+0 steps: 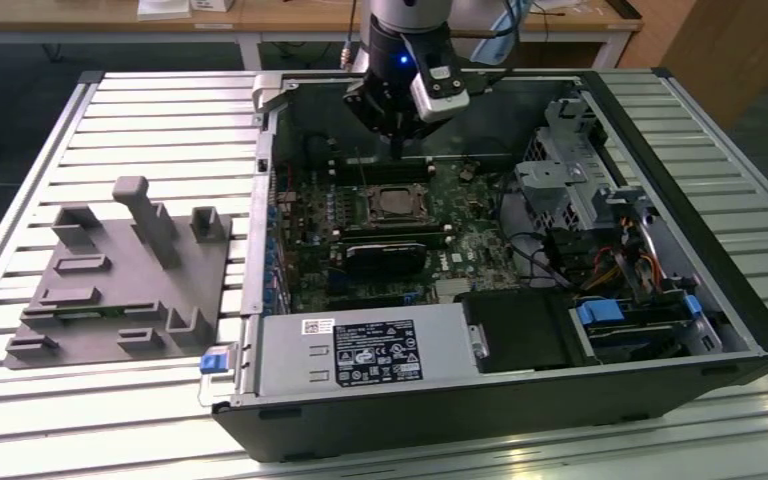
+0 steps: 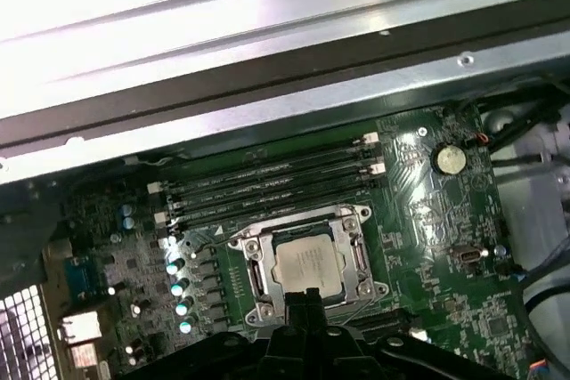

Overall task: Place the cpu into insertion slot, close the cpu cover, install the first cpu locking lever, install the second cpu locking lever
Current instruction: 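Install the first cpu locking lever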

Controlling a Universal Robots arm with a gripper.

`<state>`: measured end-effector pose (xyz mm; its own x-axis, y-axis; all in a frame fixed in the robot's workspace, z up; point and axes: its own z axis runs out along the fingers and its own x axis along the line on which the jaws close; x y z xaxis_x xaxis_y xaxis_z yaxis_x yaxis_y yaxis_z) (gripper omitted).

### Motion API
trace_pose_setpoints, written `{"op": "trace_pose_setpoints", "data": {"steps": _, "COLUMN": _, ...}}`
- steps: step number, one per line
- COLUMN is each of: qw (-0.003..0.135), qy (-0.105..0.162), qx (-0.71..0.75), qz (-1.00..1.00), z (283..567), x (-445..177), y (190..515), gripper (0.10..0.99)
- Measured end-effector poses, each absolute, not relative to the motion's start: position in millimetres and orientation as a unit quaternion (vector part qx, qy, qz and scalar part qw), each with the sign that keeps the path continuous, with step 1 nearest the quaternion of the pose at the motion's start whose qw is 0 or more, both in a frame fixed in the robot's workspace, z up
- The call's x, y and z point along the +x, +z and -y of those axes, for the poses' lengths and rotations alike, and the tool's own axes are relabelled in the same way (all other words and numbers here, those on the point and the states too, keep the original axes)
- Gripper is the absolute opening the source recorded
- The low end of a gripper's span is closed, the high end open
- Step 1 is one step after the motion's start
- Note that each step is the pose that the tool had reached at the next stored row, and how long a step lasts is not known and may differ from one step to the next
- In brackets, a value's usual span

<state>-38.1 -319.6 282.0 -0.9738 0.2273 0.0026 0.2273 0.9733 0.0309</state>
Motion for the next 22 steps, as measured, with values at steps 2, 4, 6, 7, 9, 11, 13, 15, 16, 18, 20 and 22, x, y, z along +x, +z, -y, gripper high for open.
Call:
{"op": "trace_pose_setpoints", "data": {"steps": 2, "qw": 0.003, "qy": 0.016, "qx": 0.098, "qz": -0.995, "z": 319.6, "x": -38.1, "y": 281.6, "gripper": 0.106}}
{"op": "trace_pose_setpoints", "data": {"steps": 4, "qw": 0.005, "qy": 0.016, "qx": 0.082, "qz": -0.996, "z": 319.7, "x": -38.2, "y": 281.3, "gripper": 0.106}}
{"op": "trace_pose_setpoints", "data": {"steps": 6, "qw": 0.007, "qy": 0.018, "qx": 0.069, "qz": -0.997, "z": 319.7, "x": -38.2, "y": 280.8, "gripper": 0.106}}
{"op": "trace_pose_setpoints", "data": {"steps": 7, "qw": 0.007, "qy": 0.020, "qx": 0.064, "qz": -0.998, "z": 319.6, "x": -38.2, "y": 280.5, "gripper": 0.106}}
{"op": "trace_pose_setpoints", "data": {"steps": 9, "qw": 0.008, "qy": 0.024, "qx": 0.052, "qz": -0.998, "z": 319.6, "x": -38.2, "y": 280.0, "gripper": 0.106}}
{"op": "trace_pose_setpoints", "data": {"steps": 11, "qw": 0.008, "qy": 0.027, "qx": 0.042, "qz": -0.999, "z": 319.6, "x": -38.2, "y": 279.5, "gripper": 0.106}}
{"op": "trace_pose_setpoints", "data": {"steps": 13, "qw": 0.008, "qy": 0.028, "qx": 0.035, "qz": -0.999, "z": 319.7, "x": -38.8, "y": 279.3, "gripper": 0.106}}
{"op": "trace_pose_setpoints", "data": {"steps": 15, "qw": 0.008, "qy": 0.028, "qx": 0.032, "qz": -0.999, "z": 319.8, "x": -40.7, "y": 279.2, "gripper": 0.106}}
{"op": "trace_pose_setpoints", "data": {"steps": 16, "qw": 0.009, "qy": 0.028, "qx": 0.032, "qz": -0.999, "z": 319.7, "x": -41.7, "y": 279.1, "gripper": 0.106}}
{"op": "trace_pose_setpoints", "data": {"steps": 18, "qw": 0.009, "qy": 0.028, "qx": 0.032, "qz": -0.999, "z": 319.8, "x": -43.3, "y": 279.2, "gripper": 0.106}}
{"op": "trace_pose_setpoints", "data": {"steps": 20, "qw": 0.009, "qy": 0.028, "qx": 0.032, "qz": -0.999, "z": 319.7, "x": -43.9, "y": 279.1, "gripper": 0.106}}
{"op": "trace_pose_setpoints", "data": {"steps": 22, "qw": 0.009, "qy": 0.028, "qx": 0.032, "qz": -0.999, "z": 319.8, "x": -44.0, "y": 279.1, "gripper": 0.106}}
